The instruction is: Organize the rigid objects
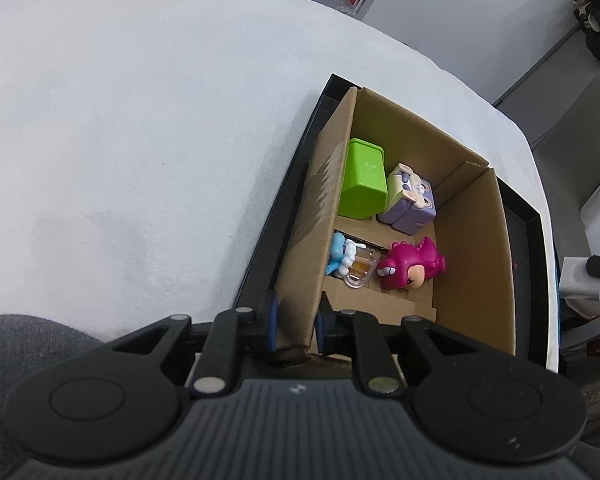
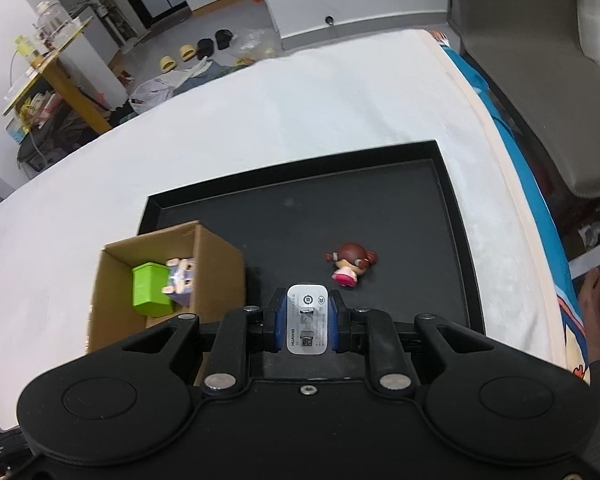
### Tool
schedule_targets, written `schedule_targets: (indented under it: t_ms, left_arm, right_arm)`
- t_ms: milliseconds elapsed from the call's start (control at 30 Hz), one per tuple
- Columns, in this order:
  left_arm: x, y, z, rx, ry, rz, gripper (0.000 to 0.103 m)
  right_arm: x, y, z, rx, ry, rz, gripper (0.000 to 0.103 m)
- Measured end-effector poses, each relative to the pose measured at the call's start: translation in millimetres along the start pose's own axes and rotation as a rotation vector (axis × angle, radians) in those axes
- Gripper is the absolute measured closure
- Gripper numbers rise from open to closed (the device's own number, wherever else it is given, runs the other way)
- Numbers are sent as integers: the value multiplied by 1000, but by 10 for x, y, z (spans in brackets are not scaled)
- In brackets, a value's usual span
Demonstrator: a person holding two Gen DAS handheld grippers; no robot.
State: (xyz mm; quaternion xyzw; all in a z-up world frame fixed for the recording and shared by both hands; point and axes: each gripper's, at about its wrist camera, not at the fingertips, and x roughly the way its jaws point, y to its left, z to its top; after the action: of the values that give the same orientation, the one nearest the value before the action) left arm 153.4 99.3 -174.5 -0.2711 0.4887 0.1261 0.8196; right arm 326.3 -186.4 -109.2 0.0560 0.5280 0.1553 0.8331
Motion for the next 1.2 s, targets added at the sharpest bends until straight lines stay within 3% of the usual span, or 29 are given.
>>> schedule_targets:
  t_ms: [400, 1200]
  left_arm:
    - [-14, 79, 5, 17, 10, -44, 85]
    - [0, 248, -34, 9, -5, -124, 84]
  right_arm:
    - [-222, 627, -1, -65, 10, 76, 83]
    - [175, 1464, -274, -165, 140, 86, 83]
